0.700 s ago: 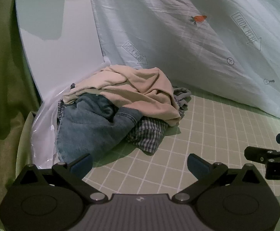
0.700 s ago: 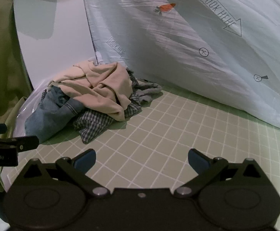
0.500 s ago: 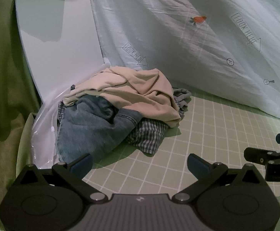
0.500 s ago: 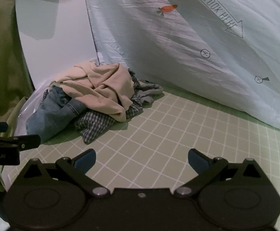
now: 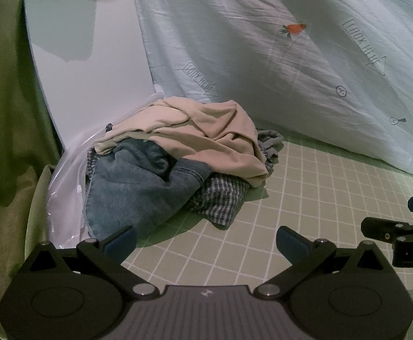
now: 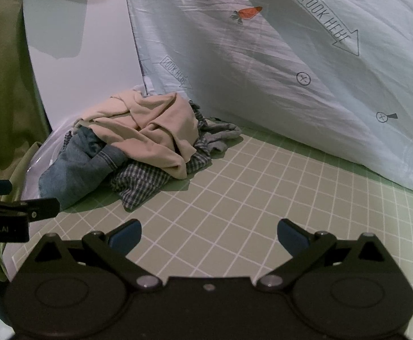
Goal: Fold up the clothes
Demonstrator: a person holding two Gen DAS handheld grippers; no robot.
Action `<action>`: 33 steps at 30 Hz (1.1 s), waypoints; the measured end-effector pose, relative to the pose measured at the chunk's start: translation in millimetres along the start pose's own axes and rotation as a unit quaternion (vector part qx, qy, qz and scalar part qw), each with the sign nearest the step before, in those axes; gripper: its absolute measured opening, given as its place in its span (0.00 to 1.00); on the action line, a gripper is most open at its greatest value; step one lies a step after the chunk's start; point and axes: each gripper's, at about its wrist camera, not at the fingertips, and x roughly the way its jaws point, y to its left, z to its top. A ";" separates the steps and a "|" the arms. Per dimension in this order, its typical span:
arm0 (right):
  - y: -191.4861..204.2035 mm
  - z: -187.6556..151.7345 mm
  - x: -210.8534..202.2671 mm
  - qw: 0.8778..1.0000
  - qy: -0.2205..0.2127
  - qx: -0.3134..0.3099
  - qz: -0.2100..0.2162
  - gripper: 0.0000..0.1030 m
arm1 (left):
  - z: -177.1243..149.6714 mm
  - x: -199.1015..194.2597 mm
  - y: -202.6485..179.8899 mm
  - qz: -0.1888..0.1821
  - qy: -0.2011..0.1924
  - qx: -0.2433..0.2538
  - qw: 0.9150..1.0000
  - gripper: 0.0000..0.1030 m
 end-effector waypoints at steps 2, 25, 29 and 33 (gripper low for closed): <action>-0.3 -0.4 0.0 1.000 0.000 0.000 0.000 1.00 | 0.5 0.6 0.7 0.000 0.001 -0.001 1.000 1.00; -3.1 -2.5 1.4 1.000 0.000 0.003 0.001 1.00 | -1.0 3.0 3.0 0.001 0.001 0.002 1.000 1.00; -4.0 -2.1 1.7 1.000 0.001 0.003 0.002 1.00 | -0.8 3.9 4.0 0.000 0.002 0.002 1.000 1.00; -5.6 -2.5 2.6 1.000 0.003 0.004 0.003 1.00 | -2.1 4.5 5.0 0.000 0.003 0.001 1.000 1.00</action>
